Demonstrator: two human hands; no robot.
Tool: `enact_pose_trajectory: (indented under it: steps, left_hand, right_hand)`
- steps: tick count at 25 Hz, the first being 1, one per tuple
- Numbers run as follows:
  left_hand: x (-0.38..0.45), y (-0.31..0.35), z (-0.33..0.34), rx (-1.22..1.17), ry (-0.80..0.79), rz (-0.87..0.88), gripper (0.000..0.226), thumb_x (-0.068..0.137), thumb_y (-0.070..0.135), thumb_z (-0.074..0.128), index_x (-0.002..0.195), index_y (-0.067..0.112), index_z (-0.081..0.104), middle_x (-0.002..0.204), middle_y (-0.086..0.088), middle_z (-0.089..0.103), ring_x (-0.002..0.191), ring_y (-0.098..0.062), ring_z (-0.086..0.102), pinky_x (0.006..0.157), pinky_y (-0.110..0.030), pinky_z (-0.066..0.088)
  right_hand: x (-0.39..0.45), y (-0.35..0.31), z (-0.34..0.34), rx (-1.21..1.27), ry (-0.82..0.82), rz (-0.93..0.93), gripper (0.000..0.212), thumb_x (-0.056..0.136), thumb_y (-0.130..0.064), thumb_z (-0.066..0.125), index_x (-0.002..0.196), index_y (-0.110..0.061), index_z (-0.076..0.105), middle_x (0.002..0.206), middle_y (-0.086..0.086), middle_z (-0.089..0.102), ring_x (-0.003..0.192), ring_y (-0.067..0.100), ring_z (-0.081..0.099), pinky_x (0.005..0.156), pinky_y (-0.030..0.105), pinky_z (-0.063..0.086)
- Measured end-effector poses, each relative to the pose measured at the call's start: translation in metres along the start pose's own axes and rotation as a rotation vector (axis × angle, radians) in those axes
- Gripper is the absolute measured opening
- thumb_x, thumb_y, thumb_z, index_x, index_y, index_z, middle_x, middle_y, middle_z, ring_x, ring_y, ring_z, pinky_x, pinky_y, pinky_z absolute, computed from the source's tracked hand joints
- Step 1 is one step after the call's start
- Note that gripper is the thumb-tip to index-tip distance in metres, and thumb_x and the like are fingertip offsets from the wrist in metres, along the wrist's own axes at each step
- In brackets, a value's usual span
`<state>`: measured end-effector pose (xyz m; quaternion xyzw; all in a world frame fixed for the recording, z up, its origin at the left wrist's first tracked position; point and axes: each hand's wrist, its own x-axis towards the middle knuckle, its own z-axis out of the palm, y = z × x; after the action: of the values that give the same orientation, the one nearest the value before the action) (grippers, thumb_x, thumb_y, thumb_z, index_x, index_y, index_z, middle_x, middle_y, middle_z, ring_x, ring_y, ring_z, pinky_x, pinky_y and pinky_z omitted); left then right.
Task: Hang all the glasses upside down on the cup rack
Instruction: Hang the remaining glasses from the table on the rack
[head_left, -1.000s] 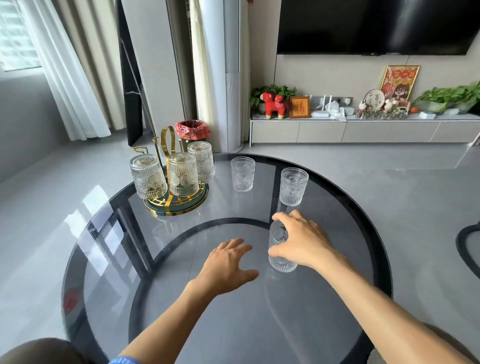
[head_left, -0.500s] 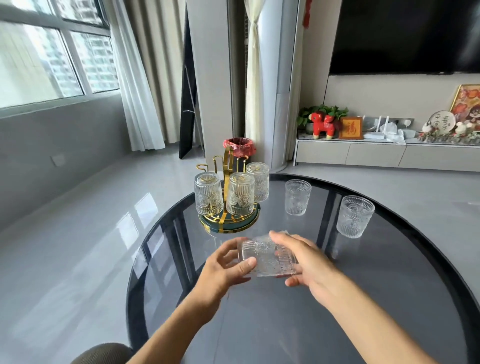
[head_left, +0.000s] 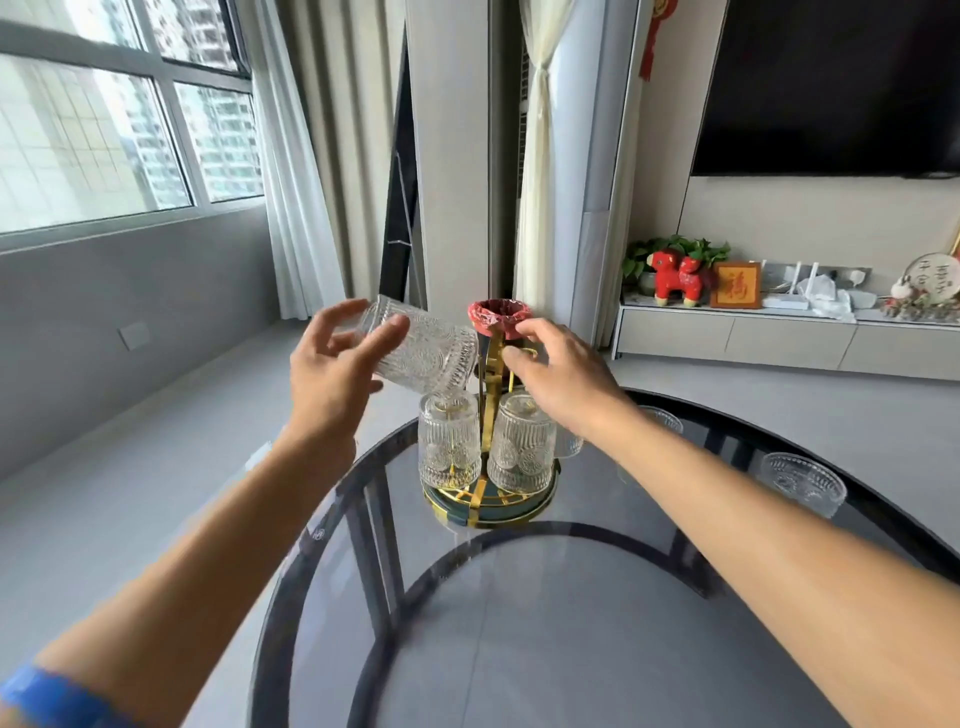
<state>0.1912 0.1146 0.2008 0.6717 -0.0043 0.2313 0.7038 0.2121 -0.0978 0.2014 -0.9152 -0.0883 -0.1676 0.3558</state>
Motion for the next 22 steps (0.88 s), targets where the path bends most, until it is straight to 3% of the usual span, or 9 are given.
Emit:
enact_pose_trajectory:
  steps: [3, 6, 9, 10, 12, 15, 17, 22]
  left_hand:
    - [0.041, -0.009, 0.007, 0.077, 0.029, 0.04, 0.046, 0.069, 0.033, 0.086, 0.111, 0.031, 0.066, 0.102, 0.002, 0.065, 0.091, -0.013, 0.067, 0.077, -0.031, 0.056]
    - [0.068, -0.023, 0.016, 0.253, 0.011, 0.046, 0.05, 0.065, 0.03, 0.088, 0.11, 0.033, 0.067, 0.114, 0.002, 0.067, 0.109, -0.019, 0.063, 0.098, -0.035, 0.05]
    - [0.082, -0.031, 0.027, 0.522, -0.049, 0.06, 0.053, 0.064, 0.029, 0.087, 0.111, 0.036, 0.066, 0.112, 0.007, 0.063, 0.099, -0.016, 0.061, 0.087, -0.028, 0.046]
    - [0.086, -0.033, 0.03, 0.606, -0.081, 0.05, 0.053, 0.064, 0.027, 0.087, 0.112, 0.037, 0.065, 0.111, 0.006, 0.062, 0.098, -0.017, 0.06, 0.084, -0.027, 0.045]
    - [0.091, -0.039, 0.035, 0.708, -0.147, 0.01, 0.054, 0.067, 0.023, 0.085, 0.115, 0.035, 0.065, 0.116, 0.001, 0.064, 0.099, -0.02, 0.058, 0.083, -0.029, 0.045]
    - [0.093, -0.05, 0.038, 0.83, -0.249, -0.003, 0.054, 0.069, 0.018, 0.085, 0.117, 0.032, 0.064, 0.13, -0.005, 0.061, 0.105, -0.023, 0.056, 0.084, -0.028, 0.041]
    - [0.093, -0.056, 0.04, 0.901, -0.297, -0.002, 0.052, 0.068, 0.013, 0.084, 0.115, 0.029, 0.065, 0.131, -0.008, 0.061, 0.109, -0.026, 0.058, 0.083, -0.029, 0.042]
    - [0.1, -0.063, 0.057, 0.946, -0.328, -0.106, 0.026, 0.064, 0.012, 0.078, 0.089, 0.019, 0.073, 0.11, -0.007, 0.07, 0.099, -0.025, 0.062, 0.081, -0.035, 0.054]
  right_hand:
    - [0.038, -0.001, 0.021, -0.299, -0.218, -0.081, 0.05, 0.095, -0.03, 0.043, 0.143, -0.022, 0.038, 0.154, -0.006, 0.034, 0.132, 0.024, 0.041, 0.101, 0.042, 0.039]
    - [0.049, 0.002, 0.031, -0.43, -0.244, -0.096, 0.048, 0.09, -0.018, 0.045, 0.138, -0.015, 0.044, 0.146, 0.002, 0.045, 0.126, 0.029, 0.047, 0.103, 0.049, 0.041]
    - [0.049, -0.001, 0.026, -0.44, -0.205, -0.102, 0.048, 0.083, -0.008, 0.048, 0.13, -0.014, 0.052, 0.132, 0.005, 0.056, 0.104, 0.027, 0.056, 0.083, 0.035, 0.049]
    - [0.047, -0.002, 0.026, -0.46, -0.213, -0.118, 0.046, 0.082, -0.006, 0.048, 0.128, -0.013, 0.053, 0.13, 0.005, 0.057, 0.095, 0.024, 0.054, 0.069, 0.026, 0.044]
    - [0.044, -0.005, 0.025, -0.488, -0.224, -0.15, 0.042, 0.082, -0.004, 0.05, 0.124, -0.01, 0.053, 0.129, 0.005, 0.056, 0.086, 0.02, 0.046, 0.052, 0.021, 0.029]
    - [0.039, -0.01, 0.02, -0.479, -0.225, -0.142, 0.037, 0.082, -0.006, 0.05, 0.118, -0.011, 0.054, 0.128, 0.004, 0.056, 0.089, 0.022, 0.045, 0.057, 0.028, 0.029]
    - [0.037, -0.01, 0.017, -0.478, -0.233, -0.15, 0.037, 0.082, -0.004, 0.049, 0.118, -0.011, 0.053, 0.127, 0.005, 0.056, 0.089, 0.023, 0.047, 0.052, 0.028, 0.024]
    - [0.039, -0.009, 0.013, -0.453, -0.234, -0.136, 0.031, 0.083, -0.002, 0.05, 0.113, -0.009, 0.056, 0.103, 0.007, 0.057, 0.065, 0.015, 0.042, 0.046, 0.023, 0.02]
